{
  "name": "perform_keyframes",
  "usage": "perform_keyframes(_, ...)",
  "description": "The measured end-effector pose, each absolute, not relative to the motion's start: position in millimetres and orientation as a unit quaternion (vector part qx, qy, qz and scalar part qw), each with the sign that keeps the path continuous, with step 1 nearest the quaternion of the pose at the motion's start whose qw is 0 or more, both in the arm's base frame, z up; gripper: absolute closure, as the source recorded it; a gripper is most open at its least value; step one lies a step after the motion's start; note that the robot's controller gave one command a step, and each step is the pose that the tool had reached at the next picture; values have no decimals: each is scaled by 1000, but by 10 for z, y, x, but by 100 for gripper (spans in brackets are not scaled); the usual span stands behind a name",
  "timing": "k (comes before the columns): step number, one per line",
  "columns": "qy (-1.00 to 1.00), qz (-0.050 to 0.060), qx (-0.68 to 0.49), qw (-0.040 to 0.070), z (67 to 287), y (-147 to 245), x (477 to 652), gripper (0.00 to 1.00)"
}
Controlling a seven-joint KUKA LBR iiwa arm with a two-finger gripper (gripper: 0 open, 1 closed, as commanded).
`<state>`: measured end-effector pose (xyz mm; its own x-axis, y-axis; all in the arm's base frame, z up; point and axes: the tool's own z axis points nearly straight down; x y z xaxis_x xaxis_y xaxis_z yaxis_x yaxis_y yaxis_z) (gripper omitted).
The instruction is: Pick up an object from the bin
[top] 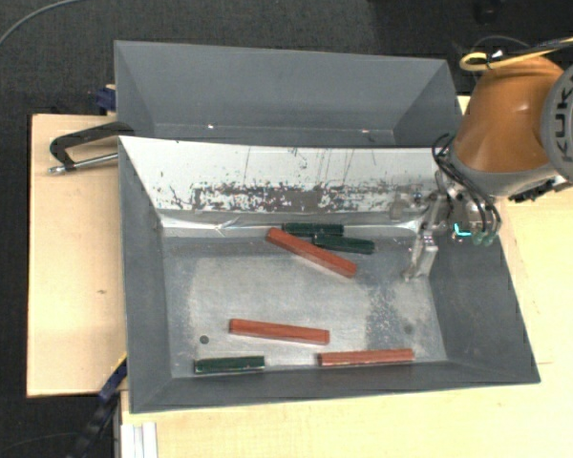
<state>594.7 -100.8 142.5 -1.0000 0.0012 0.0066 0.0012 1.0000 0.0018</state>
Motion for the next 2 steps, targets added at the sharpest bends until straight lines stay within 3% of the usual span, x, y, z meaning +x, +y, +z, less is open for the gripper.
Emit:
perform_keyframes(1,-999,-3,-44,3,765,-262,5784,0)
perform_keyframes(2,-990,-1,-139,-3,723,-151,5673,0)
